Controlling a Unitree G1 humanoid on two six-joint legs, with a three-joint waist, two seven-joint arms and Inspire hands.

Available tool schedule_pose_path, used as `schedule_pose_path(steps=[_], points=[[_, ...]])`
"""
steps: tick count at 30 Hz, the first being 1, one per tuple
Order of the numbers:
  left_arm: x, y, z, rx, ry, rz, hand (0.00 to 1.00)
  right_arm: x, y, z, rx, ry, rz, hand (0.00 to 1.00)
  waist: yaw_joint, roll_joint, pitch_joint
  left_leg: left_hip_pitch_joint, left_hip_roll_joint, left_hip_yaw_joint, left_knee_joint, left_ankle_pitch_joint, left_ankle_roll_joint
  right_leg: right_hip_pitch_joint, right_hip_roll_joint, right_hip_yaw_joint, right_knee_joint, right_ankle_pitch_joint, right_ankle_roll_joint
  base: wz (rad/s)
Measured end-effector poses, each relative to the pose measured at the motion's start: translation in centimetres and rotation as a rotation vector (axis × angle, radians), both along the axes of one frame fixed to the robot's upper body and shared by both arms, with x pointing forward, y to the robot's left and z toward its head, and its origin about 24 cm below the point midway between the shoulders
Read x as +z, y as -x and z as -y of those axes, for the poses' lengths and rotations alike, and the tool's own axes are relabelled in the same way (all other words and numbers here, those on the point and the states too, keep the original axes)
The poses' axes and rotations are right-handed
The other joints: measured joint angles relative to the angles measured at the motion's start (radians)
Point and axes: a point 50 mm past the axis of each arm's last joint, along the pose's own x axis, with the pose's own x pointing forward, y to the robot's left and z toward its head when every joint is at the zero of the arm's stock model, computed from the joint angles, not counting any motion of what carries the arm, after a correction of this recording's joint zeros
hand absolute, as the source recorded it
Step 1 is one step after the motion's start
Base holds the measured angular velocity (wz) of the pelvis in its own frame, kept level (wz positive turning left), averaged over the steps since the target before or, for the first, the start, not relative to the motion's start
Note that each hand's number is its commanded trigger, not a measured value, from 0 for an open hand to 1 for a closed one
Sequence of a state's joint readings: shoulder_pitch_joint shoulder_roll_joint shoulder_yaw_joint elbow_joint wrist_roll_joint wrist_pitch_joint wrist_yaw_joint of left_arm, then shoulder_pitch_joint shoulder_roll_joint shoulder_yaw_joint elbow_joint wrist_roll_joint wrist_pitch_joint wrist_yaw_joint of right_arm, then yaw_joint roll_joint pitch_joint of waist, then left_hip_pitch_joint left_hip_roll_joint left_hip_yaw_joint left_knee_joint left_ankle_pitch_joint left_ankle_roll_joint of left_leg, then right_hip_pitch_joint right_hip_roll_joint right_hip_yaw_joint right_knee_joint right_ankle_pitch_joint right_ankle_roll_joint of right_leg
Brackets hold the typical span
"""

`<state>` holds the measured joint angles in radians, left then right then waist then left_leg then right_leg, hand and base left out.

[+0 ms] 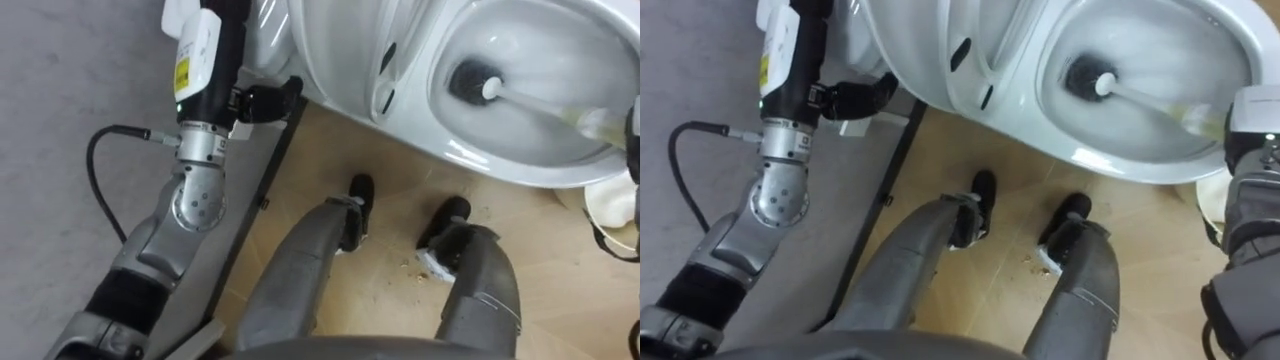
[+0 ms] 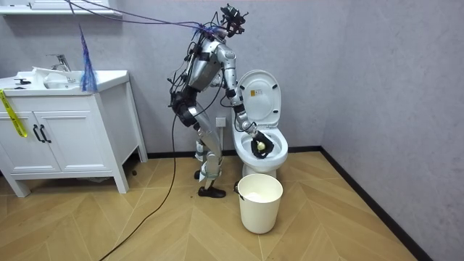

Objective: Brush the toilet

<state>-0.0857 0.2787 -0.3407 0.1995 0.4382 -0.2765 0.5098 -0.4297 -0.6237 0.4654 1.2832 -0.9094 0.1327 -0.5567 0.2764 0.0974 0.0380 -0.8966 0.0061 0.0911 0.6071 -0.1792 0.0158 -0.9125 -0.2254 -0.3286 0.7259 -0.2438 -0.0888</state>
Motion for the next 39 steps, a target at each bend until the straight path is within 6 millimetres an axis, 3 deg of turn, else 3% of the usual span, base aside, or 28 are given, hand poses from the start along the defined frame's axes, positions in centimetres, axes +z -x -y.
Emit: schedule_pose_path(steps=[9,11,15,16,17,19,22,23,28,30,31,32,36,39], points=[[-1.1,0.4,0.1,0.062,0.033,-0.006,0.0,-2.1,0.1,-3.1,0.069,-0.002,0.035,1.0,0.004,0.027,-0.0025,0.029,0.036,0.009,-0.03,0.003,-0.008,0.044,0.051,-0.003,-0.079,0.027,-0.002,-0.09],[-1.6,0.6,0.0,0.079,0.049,-0.029,0.0,-2.5,0.2,-3.6,0.069,-0.022,0.029,1.0,0.0,0.046,-0.006,0.045,0.05,0.011,-0.032,0.003,-0.009,0.077,0.062,-0.02,-0.109,0.036,-0.006,-0.09],[-1.7,0.6,0.0,0.083,0.075,-0.038,0.0,-2.8,0.4,-3.7,0.023,-0.079,0.061,1.0,0.003,0.048,-0.0068,0.056,0.055,0.019,-0.045,0.009,-0.016,0.086,0.071,-0.019,-0.128,0.04,-0.007,0.0],[-1.7,0.6,0.0,0.083,0.075,-0.037,0.0,-2.9,0.4,-3.7,0.003,-0.107,0.077,1.0,0.002,0.038,-0.0008,0.058,0.055,0.022,-0.044,0.009,-0.016,0.086,0.07,-0.017,-0.124,0.039,-0.008,0.0],[-1.7,0.6,0.0,0.085,0.078,-0.037,0.0,-2.8,0.4,-3.6,-0.033,-0.151,0.106,1.0,-0.001,0.041,-0.0025,0.059,0.055,0.023,-0.043,0.009,-0.016,0.086,0.068,-0.017,-0.123,0.037,-0.008,0.0],[-1.5,0.6,0.0,0.084,0.113,-0.039,0.0,-2.6,0.2,-3.4,-0.099,-0.238,0.166,1.0,-0.004,0.034,0.0019,0.055,0.055,0.023,-0.035,0.009,-0.016,0.084,0.066,-0.016,-0.115,0.033,-0.006,0.04],[-0.6,0.4,-0.2,0.089,0.163,-0.016,0.0,-2.2,-0.3,-3.2,-0.235,-0.444,0.307,1.0,-0.026,0.006,0.0122,0.037,0.05,0.043,-0.01,0.009,-0.015,0.05,0.049,0.005,-0.062,0.009,-0.005,0.08],[-0.3,0.3,-0.5,0.09,0.155,-0.003,0.0,-2.1,-0.4,-3.1,-0.313,-0.557,0.388,1.0,-0.034,-0.012,0.0197,0.026,0.053,0.046,0.002,0.009,-0.015,0.036,0.044,0.007,-0.047,0.007,-0.008,0.05],[0.8,-0.2,-1.1,0.113,0.174,0.043,0.0,-1.7,-1.0,-3.1,-0.511,-0.86,0.581,1.0,-0.068,-0.028,0.016,-0.017,0.051,0.069,0.034,0.011,-0.011,-0.024,0.026,0.027,0.011,0.004,-0.012,0.04],[1.0,-0.4,-1.3,0.126,0.18,0.046,0.0,-2.0,-1.0,-3.4,-0.565,-0.942,0.597,1.0,-0.093,-0.035,0.0163,-0.024,0.035,0.071,0.043,0.012,-0.004,-0.037,0.007,0.029,0.04,-0.006,-0.011,0.16],[1.0,-0.5,-1.5,0.132,0.18,0.049,0.0,-2.4,-0.7,-3.5,-0.603,-0.992,0.597,1.0,-0.11,-0.042,0.0181,-0.029,0.033,0.072,0.051,0.012,0.0,-0.045,-0.003,0.03,0.055,-0.015,-0.001,0.1],[1.2,-0.6,-1.7,0.139,0.179,0.054,0.0,-3.0,-0.4,-3.8,-0.645,-1.043,0.598,1.0,-0.117,-0.037,0.0149,-0.036,0.035,0.074,0.059,0.012,0.007,-0.049,-0.003,0.03,0.058,-0.016,0.002,0.04],[0.8,-0.7,-2.3,0.17,0.145,0.05,0.0,-4.7,0.0,-5.8,-0.693,-1.145,0.57,1.0,-0.15,-0.036,0.0138,-0.036,0.032,0.076,0.069,0.004,0.018,-0.049,-0.019,0.025,0.075,-0.014,-0.003,-0.03],[0.4,-0.8,-2.7,0.183,0.093,0.047,0.0,-5.0,-0.4,-7.1,-0.585,-1.088,0.472,1.0,-0.158,-0.03,0.0101,-0.033,0.036,0.087,0.073,0.0,0.02,-0.045,-0.017,0.025,0.067,0.005,0.004,-0.09]])
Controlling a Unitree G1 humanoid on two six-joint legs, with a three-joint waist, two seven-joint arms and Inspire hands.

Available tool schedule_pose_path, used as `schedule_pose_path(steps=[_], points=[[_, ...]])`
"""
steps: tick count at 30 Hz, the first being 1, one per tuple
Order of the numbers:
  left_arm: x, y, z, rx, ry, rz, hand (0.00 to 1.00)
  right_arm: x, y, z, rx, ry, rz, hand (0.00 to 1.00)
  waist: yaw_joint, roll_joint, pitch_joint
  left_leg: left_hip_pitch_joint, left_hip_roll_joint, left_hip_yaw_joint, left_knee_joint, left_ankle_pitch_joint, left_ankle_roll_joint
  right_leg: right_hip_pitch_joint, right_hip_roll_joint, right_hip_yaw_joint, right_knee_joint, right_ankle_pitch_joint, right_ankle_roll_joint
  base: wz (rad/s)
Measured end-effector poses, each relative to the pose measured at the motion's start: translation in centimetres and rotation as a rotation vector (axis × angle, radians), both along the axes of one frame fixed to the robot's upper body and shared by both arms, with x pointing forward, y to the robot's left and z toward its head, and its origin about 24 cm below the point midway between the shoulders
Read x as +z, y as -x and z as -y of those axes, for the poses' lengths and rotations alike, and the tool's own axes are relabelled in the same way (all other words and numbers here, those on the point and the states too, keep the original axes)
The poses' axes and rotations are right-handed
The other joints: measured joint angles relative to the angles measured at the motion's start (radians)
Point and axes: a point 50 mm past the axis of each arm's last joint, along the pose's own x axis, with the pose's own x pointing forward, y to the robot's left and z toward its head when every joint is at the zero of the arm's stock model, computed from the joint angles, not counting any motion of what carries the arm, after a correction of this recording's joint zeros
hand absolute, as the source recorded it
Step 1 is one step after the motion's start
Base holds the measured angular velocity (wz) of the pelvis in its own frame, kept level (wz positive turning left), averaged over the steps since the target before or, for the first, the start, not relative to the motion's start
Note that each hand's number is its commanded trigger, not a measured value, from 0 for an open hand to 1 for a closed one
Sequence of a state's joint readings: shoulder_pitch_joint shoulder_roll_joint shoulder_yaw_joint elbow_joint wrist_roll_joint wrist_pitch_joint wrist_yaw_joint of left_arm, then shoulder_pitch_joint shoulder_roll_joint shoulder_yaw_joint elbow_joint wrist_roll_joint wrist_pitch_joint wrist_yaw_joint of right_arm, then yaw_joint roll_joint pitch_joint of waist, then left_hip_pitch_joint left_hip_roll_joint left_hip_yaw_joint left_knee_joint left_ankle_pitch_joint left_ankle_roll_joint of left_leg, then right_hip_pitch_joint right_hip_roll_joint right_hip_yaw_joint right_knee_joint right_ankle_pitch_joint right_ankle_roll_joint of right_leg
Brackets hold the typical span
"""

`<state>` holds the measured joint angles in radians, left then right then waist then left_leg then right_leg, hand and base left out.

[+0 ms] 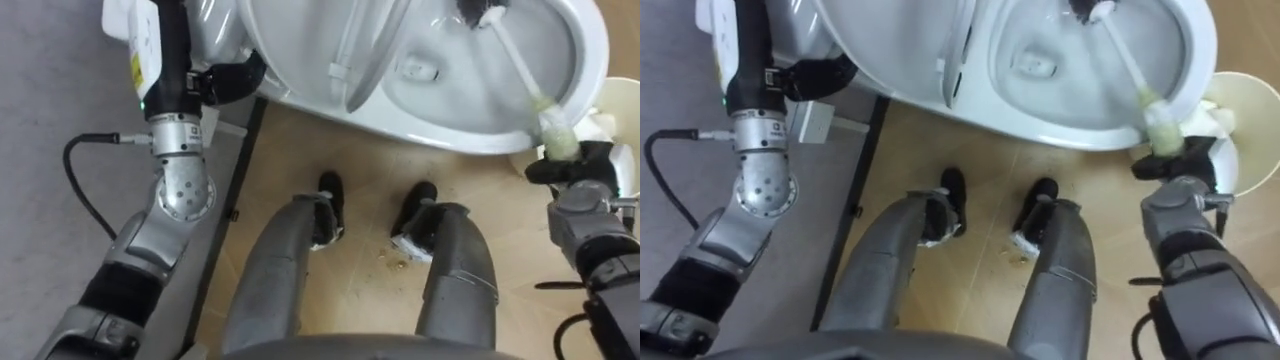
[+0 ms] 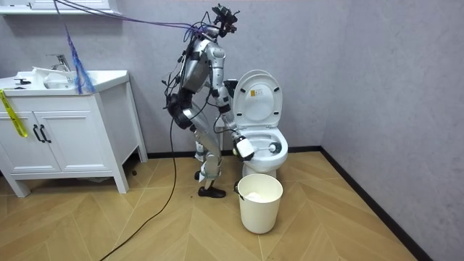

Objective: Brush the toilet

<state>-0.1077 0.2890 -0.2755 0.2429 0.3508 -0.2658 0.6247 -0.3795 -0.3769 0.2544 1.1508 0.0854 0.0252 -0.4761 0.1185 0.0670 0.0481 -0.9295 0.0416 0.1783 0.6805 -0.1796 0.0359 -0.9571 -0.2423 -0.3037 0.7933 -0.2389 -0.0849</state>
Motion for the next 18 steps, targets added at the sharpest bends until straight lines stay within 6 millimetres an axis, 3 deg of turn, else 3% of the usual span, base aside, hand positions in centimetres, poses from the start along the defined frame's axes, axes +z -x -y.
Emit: schedule_pose_path(steps=[2,5,10,15,18], points=[[-0.7,0.1,0.0,0.003,-0.02,-0.03,0.0,0.1,-0.5,-0.7,0.193,0.172,-0.071,1.0,0.013,0.02,-0.0128,0.006,0.006,-0.001,0.009,-0.005,0.007,0.014,0.014,-0.003,-0.019,0.017,-0.004,-0.22],[-1.7,0.2,0.4,-0.015,-0.041,-0.086,0.0,-0.1,-0.4,-1.4,0.439,0.42,-0.195,1.0,0.05,0.038,-0.0217,0.032,0.019,-0.004,-0.002,-0.007,0.007,0.052,0.034,-0.01,-0.056,0.031,0.001,-0.18],[-2.5,0.7,1.1,-0.058,-0.056,-0.13,0.0,-0.3,1.3,0.9,0.571,0.649,-0.39,1.0,0.105,0.048,-0.0239,0.069,0.025,-0.016,-0.044,0.001,-0.004,0.102,0.062,-0.02,-0.125,0.053,0.004,-0.1],[-2.3,1.2,1.1,-0.052,-0.043,-0.129,0.0,0.2,0.8,1.0,0.615,0.765,-0.422,1.0,0.104,0.048,-0.0236,0.072,0.031,-0.018,-0.064,0.006,-0.01,0.105,0.069,-0.031,-0.139,0.053,-0.013,0.04],[-2.4,1.6,0.8,-0.049,-0.026,-0.133,0.0,0.3,1.1,1.4,0.634,0.803,-0.443,1.0,0.102,0.042,-0.0192,0.081,0.033,-0.02,-0.069,0.006,-0.014,0.112,0.071,-0.033,-0.136,0.044,-0.02,0.03]])
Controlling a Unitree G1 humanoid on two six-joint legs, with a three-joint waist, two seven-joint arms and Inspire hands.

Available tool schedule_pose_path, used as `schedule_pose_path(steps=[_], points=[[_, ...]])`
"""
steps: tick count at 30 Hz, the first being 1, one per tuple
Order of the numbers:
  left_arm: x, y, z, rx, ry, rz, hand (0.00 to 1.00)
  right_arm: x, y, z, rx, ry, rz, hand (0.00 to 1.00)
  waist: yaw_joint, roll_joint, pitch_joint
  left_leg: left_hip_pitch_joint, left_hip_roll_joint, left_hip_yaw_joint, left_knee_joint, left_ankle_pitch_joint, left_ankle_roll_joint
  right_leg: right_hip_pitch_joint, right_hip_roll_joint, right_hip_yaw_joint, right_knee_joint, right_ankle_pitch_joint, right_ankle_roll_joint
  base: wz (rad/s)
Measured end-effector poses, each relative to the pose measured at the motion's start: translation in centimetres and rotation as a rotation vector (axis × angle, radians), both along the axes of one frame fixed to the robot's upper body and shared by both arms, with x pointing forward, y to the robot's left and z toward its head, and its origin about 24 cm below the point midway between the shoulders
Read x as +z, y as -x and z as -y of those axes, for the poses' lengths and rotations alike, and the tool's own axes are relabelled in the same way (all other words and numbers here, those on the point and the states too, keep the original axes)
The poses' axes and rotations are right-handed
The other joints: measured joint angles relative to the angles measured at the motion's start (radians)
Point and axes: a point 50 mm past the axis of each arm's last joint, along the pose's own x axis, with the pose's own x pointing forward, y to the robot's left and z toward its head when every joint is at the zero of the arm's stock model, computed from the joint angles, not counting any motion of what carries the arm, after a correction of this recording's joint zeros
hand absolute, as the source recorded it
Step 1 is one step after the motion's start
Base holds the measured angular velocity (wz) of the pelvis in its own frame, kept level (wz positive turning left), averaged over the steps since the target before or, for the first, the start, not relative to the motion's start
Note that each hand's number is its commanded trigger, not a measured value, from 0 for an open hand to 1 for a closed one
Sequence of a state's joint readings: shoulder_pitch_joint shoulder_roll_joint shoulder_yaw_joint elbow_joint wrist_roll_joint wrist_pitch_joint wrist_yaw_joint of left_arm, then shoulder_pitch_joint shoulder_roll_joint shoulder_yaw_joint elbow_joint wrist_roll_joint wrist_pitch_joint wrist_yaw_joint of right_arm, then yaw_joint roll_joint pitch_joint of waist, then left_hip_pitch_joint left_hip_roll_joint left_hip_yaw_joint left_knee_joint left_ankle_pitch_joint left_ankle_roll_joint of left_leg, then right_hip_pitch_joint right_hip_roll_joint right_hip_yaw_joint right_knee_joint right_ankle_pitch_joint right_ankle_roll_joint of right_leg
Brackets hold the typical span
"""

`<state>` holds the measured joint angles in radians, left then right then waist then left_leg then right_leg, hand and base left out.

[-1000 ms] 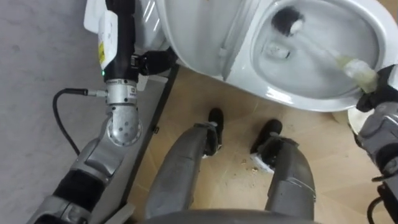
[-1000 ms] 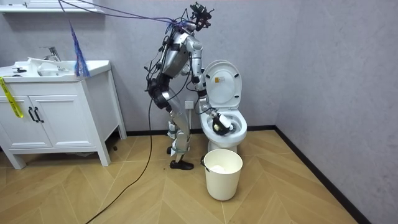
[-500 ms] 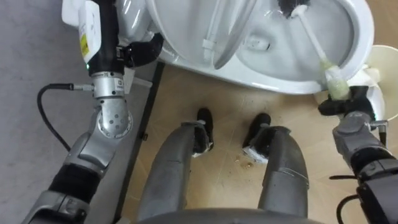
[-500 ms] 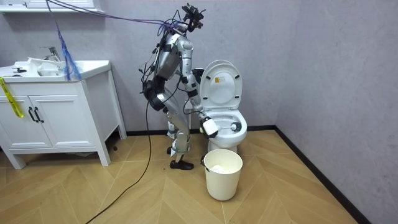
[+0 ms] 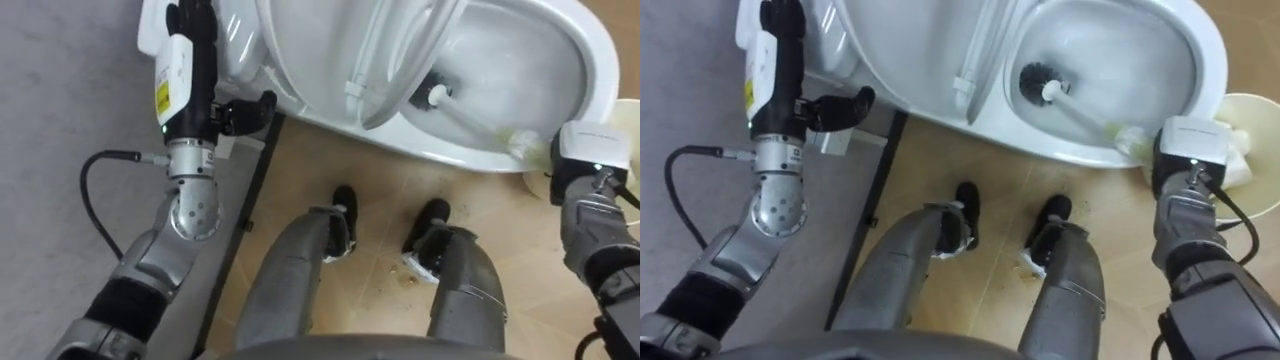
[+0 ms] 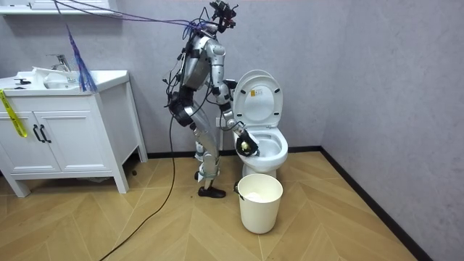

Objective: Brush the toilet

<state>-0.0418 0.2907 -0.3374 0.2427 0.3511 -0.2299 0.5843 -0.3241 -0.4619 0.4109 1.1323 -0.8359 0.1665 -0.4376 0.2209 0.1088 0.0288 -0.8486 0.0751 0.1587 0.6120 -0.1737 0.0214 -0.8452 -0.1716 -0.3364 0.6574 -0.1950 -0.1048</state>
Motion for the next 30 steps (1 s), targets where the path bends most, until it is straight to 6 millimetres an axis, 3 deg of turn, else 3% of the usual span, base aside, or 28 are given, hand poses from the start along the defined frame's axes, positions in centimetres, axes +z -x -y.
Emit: schedule_pose_path(steps=[1,8,13,16,18,19,22,27,30], points=[[-0.1,0.1,0.0,0.001,0.009,-0.004,0.0,0.0,0.3,0.4,0.006,0.02,-0.011,1.0,-0.004,-0.005,0.004,0.005,0.0,-0.004,-0.001,-0.003,-0.004,0.007,0.001,-0.004,0.0,-0.007,-0.001,0.1],[0.0,0.7,-0.3,0.01,0.081,0.001,0.0,-0.1,0.9,0.6,0.031,0.048,-0.027,1.0,-0.021,-0.007,0.0057,0.007,0.004,-0.017,0.012,-0.01,-0.013,0.022,0.002,-0.021,0.007,-0.034,-0.001,0.09],[0.2,0.7,0.1,-0.008,0.099,0.008,0.0,1.4,0.5,2.2,0.08,0.134,-0.011,1.0,0.005,-0.009,0.0067,-0.003,0.004,-0.014,0.022,-0.011,-0.013,0.013,-0.002,-0.021,0.008,-0.035,-0.001,-0.03],[0.6,0.7,0.3,-0.027,0.099,0.021,0.0,2.2,-0.3,2.7,0.051,0.117,0.04,1.0,0.009,-0.011,0.008,-0.024,0.004,-0.016,0.047,-0.011,-0.013,0.002,-0.005,-0.023,0.023,-0.042,0.001,0.07],[0.9,0.6,0.4,-0.036,0.095,0.032,0.0,2.5,-0.6,2.7,0.028,0.077,0.064,1.0,0.009,-0.021,0.0121,-0.028,-0.001,-0.012,0.046,-0.01,-0.013,-0.011,-0.017,-0.019,0.042,-0.049,0.002,0.1],[1.1,0.4,0.4,-0.039,0.092,0.045,0.0,2.8,-0.9,2.9,0.022,0.074,0.079,1.0,0.009,-0.037,0.019,-0.032,-0.005,0.003,0.049,-0.011,-0.012,-0.031,-0.035,-0.008,0.071,-0.059,0.002,0.08],[1.5,0.2,0.1,-0.041,0.054,0.064,0.0,4.2,-2.4,3.0,0.015,0.076,0.145,1.0,0.005,-0.049,0.0229,-0.053,-0.018,0.008,0.068,-0.012,-0.009,-0.068,-0.049,0.01,0.112,-0.067,0.0,0.02],[1.7,-0.1,-0.7,-0.019,0.038,0.067,0.0,6.7,-4.9,2.1,0.153,0.199,0.213,1.0,-0.008,-0.063,0.0193,-0.065,-0.016,0.008,0.095,-0.013,-0.008,-0.081,-0.053,0.012,0.134,-0.071,-0.008,-0.06],[1.8,-0.2,-1.2,-0.016,0.02,0.071,0.0,7.4,-5.9,0.6,0.258,0.257,0.234,1.0,-0.008,-0.077,0.016,-0.062,-0.001,0.005,0.099,-0.014,-0.008,-0.075,-0.036,0.014,0.126,-0.064,-0.014,-0.12]])
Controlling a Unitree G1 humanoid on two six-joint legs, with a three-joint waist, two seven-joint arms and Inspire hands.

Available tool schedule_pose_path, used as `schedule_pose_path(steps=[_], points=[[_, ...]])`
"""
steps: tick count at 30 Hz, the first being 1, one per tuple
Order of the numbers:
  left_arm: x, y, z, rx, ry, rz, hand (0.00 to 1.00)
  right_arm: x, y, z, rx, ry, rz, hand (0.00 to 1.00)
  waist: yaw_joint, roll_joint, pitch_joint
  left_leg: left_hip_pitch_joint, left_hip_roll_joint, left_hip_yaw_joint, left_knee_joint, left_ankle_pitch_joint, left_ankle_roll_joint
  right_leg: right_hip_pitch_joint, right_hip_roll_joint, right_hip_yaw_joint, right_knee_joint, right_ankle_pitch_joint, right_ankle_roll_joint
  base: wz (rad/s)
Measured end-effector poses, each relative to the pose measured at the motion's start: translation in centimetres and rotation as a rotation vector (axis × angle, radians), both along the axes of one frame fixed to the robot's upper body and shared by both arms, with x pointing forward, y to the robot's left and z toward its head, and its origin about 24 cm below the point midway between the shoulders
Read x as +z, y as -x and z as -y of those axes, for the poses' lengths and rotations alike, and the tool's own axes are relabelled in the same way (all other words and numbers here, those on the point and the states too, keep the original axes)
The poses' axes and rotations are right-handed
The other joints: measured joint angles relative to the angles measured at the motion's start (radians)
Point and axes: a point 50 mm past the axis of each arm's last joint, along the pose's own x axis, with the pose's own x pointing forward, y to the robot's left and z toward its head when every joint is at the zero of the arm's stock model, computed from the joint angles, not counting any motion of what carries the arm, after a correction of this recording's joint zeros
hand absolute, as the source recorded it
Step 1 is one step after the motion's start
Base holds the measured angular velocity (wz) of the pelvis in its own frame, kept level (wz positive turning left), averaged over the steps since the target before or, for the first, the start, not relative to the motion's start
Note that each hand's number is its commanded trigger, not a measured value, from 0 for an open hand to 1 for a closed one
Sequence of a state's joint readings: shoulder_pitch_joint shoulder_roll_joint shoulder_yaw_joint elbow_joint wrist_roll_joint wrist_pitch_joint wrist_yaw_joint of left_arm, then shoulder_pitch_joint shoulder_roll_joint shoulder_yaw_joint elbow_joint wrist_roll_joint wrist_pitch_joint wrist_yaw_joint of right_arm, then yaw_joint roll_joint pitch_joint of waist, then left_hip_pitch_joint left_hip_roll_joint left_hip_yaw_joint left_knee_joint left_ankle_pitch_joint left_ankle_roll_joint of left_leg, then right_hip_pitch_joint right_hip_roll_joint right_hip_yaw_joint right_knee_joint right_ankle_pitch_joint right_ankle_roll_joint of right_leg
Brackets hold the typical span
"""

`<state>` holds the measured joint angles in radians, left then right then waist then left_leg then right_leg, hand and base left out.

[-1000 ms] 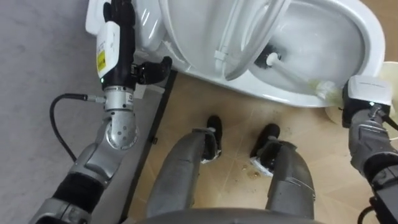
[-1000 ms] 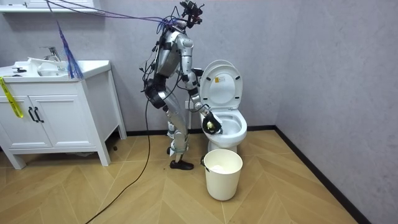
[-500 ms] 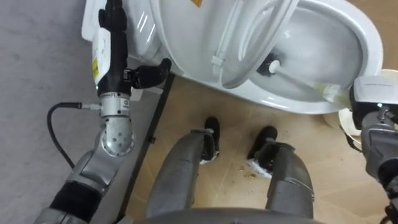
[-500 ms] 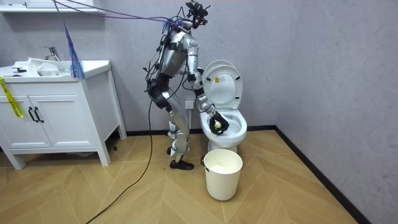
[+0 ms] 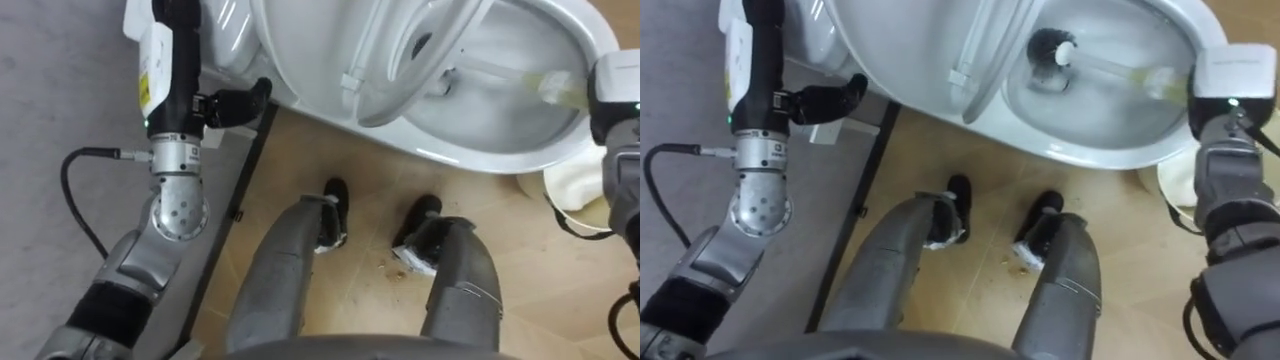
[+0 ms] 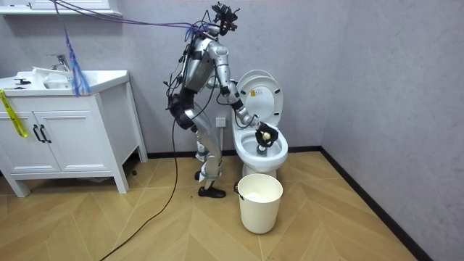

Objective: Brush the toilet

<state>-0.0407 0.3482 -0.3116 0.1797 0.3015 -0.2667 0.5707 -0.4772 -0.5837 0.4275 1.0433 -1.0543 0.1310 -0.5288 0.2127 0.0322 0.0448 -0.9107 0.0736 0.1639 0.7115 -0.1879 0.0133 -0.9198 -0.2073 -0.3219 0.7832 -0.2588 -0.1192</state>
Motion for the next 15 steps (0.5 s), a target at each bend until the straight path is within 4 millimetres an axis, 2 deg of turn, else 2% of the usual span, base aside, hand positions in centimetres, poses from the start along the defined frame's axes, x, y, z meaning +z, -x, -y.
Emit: schedule_pose_path(steps=[4,6,10,11,15], points=[[-0.4,0.2,-0.3,0.005,-0.015,-0.017,0.0,-0.8,0.5,-2.5,0.104,0.041,-0.026,1.0,0.013,0.008,-0.0035,0.018,0.025,-0.007,-0.009,-0.015,-0.008,0.036,0.038,-0.009,-0.044,0.014,0.008,-0.16],[-0.6,0.3,-0.8,0.009,-0.02,-0.026,0.0,-1.3,1.0,-3.6,0.117,0.021,-0.048,1.0,0.013,0.012,-0.0054,0.024,0.036,-0.008,-0.018,-0.02,-0.016,0.048,0.049,-0.017,-0.065,0.025,0.003,-0.17],[-0.9,0.7,-1.1,0.044,0.05,-0.031,0.0,-2.2,2.2,-5.6,0.106,-0.036,-0.07,1.0,0.011,0.037,-0.0082,0.031,0.058,-0.018,-0.028,-0.022,-0.029,0.073,0.087,-0.022,-0.113,0.05,-0.014,-0.14],[-1.2,0.8,-1.2,0.055,0.062,-0.042,0.0,-2.3,2.5,-5.8,0.098,-0.043,-0.076,1.0,0.011,0.048,-0.0129,0.03,0.058,-0.028,-0.028,-0.023,-0.033,0.075,0.091,-0.025,-0.117,0.05,-0.017,-0.1],[-1.6,1.0,-1.6,0.072,0.073,-0.063,0.0,-2.5,2.4,-5.1,0.053,-0.043,-0.094,1.0,0.012,0.073,-0.0176,0.031,0.055,-0.037,-0.036,-0.02,-0.04,0.075,0.093,-0.026,-0.118,0.047,-0.023,0.0]])
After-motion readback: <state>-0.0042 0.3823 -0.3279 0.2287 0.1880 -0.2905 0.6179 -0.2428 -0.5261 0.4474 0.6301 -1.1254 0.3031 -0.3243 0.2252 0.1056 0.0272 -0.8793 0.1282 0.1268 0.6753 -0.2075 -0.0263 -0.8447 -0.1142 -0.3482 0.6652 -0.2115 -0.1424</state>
